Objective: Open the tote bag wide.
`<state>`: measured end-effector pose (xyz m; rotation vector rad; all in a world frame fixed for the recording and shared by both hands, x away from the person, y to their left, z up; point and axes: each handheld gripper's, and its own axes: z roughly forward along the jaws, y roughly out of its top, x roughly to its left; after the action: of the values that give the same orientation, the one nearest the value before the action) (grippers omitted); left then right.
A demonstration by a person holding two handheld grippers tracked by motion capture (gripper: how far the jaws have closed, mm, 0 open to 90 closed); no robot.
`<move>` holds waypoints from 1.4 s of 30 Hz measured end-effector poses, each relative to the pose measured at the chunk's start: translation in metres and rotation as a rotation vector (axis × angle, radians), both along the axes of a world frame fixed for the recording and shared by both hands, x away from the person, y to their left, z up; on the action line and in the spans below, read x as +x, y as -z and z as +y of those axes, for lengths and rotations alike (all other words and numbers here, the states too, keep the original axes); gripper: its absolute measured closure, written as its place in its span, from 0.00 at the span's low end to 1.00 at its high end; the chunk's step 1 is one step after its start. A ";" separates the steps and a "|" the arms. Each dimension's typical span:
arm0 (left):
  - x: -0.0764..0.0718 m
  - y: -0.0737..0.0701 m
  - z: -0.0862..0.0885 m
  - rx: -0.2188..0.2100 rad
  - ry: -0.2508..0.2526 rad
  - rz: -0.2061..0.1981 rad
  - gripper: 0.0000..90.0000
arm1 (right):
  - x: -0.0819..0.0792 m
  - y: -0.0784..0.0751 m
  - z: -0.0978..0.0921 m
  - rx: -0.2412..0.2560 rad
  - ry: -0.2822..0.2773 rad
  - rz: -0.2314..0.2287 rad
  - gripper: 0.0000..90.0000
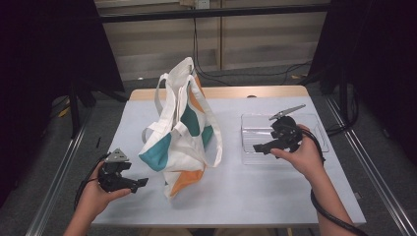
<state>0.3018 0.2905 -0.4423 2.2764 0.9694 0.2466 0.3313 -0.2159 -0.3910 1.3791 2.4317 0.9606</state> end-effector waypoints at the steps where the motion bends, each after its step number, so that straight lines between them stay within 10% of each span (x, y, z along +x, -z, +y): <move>1: 0.001 -0.001 0.000 0.003 0.010 0.019 0.10 | 0.001 0.000 0.001 0.001 -0.004 -0.001 0.12; 11: 0.011 -0.013 0.003 0.010 0.018 0.053 0.11 | 0.010 -0.005 0.010 -0.024 -0.019 0.009 0.12; 42: 0.079 -0.115 -0.007 0.019 0.000 -0.023 0.12 | 0.054 -0.057 0.044 -0.048 -0.058 0.030 0.12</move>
<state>0.3805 0.2840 -0.3274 2.2858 0.9588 0.2826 0.3855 -0.1714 -0.3338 1.3243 2.5123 0.8945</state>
